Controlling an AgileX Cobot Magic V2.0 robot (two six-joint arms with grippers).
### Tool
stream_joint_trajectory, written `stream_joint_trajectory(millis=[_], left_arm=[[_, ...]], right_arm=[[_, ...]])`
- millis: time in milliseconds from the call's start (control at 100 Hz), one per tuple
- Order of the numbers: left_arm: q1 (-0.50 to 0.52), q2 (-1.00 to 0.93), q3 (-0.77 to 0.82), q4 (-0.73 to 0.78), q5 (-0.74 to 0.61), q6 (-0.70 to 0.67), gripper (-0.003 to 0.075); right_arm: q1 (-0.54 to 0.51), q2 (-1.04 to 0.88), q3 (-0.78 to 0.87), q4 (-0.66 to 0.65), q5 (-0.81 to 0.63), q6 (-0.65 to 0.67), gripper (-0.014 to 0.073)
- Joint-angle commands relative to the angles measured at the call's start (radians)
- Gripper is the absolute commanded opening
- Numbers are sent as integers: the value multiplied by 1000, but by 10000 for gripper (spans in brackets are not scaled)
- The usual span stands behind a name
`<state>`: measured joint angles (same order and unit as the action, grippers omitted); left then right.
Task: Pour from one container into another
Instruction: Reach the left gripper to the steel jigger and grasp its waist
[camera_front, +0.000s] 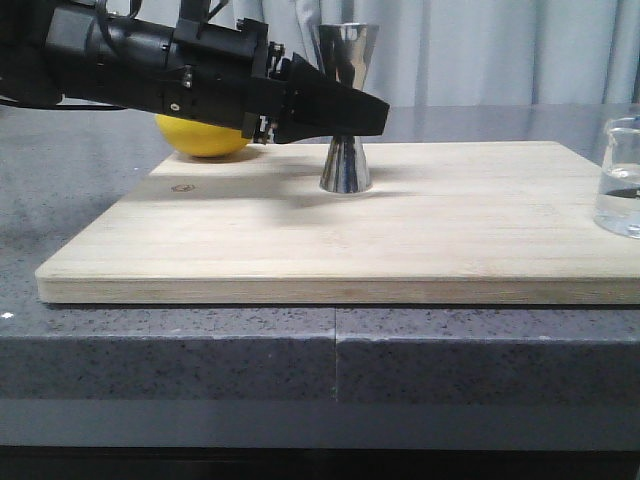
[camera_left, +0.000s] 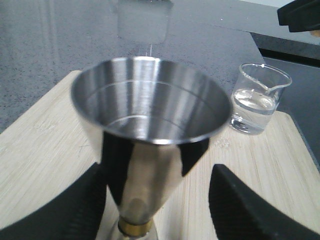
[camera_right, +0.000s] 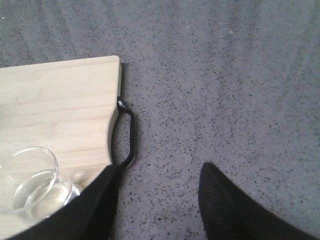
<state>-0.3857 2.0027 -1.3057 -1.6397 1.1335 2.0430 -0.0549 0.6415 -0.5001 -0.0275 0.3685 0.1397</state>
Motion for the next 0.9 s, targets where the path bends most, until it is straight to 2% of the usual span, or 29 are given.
stream_joint_trajectory(millis=[0,210,400,610,760,890], left_arm=[[-8,-50,-28,-74,52,2,363],[-8,-50,-28,-65,52,2,267],[0,-50,-28,-49,52,2,177],[0,-50,-28,-49,52,2,81],[0,-50,-28,-49,65,2,-19],[0,-50,-28,-51,95,2,-21]], right_arm=[[-7,6,-21,-11,-97,-12,336],[0,6,18,-11,-180,-12,336],[77,6,97,-11,-265,-12,336],[117,6,108,-11,-202,-12,337],[117,6,121,-11,-177,-12,338],[127,6,166,-11,-229,-12,338]])
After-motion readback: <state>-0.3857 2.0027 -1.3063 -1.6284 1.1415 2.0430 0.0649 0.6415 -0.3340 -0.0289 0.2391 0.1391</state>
